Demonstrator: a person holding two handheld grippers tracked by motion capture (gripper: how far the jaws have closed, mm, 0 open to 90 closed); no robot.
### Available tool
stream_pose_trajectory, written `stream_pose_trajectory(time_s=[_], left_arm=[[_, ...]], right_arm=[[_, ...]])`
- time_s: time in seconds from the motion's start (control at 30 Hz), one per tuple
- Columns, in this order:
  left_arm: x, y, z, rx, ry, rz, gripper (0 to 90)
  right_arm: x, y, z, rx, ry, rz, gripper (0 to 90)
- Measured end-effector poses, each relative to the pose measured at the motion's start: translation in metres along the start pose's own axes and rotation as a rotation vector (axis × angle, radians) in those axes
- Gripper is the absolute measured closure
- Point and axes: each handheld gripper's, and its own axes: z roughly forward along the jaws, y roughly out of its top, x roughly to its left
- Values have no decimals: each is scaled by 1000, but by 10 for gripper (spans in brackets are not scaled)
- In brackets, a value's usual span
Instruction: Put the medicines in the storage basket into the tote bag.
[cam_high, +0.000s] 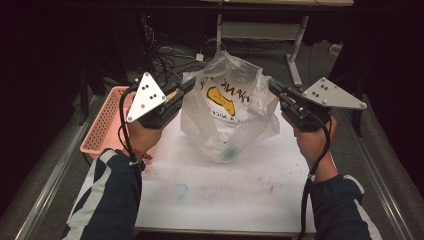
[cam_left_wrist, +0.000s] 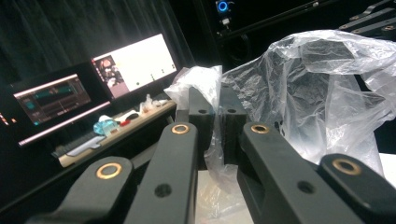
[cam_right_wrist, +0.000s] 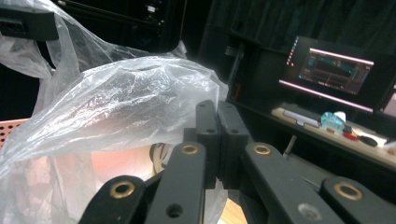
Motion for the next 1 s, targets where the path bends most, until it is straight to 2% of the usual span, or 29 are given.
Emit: stream_pose_trajectory(time_s=[0.1, 0.17, 0.23, 0.33, 0.37, 0.43, 0.53, 0.6, 0.67, 0.8, 0.87, 1.0], left_arm=[[3, -8, 14, 30, 5, -15, 853], [6, -13, 25, 46, 11, -26, 853], [8, -18, 35, 71, 29, -14, 852], [15, -23, 52, 102, 33, -22, 852], [18, -25, 57, 106, 39, -30, 852], [25, -29, 67, 124, 32, -71, 852], [33, -32, 81, 153, 51, -75, 851], [36, -35, 91, 175, 69, -63, 850], [41, -38, 100, 194, 72, -81, 849], [45, -42, 113, 214, 90, -79, 842], [46, -43, 116, 228, 101, -69, 843], [50, -44, 120, 247, 120, -59, 843]], right_arm=[[-7, -6, 8, 25, -22, 7, 899], [-14, -11, 15, 43, -36, 29, 899], [-21, -16, 21, 62, -64, 35, 899], [-34, -23, 31, 95, -107, 47, 899], [-39, -25, 35, 107, -115, 61, 899], [-48, -29, 42, 133, -142, 65, 899], [-61, -34, 51, 163, -175, 73, 899], [-69, -38, 56, 183, -197, 81, 899], [-76, -41, 61, 194, -205, 102, 899], [-88, -46, 70, 225, -230, 109, 899], [-93, -49, 73, 235, -239, 129, 899], [-99, -54, 81, 259, -254, 128, 899]])
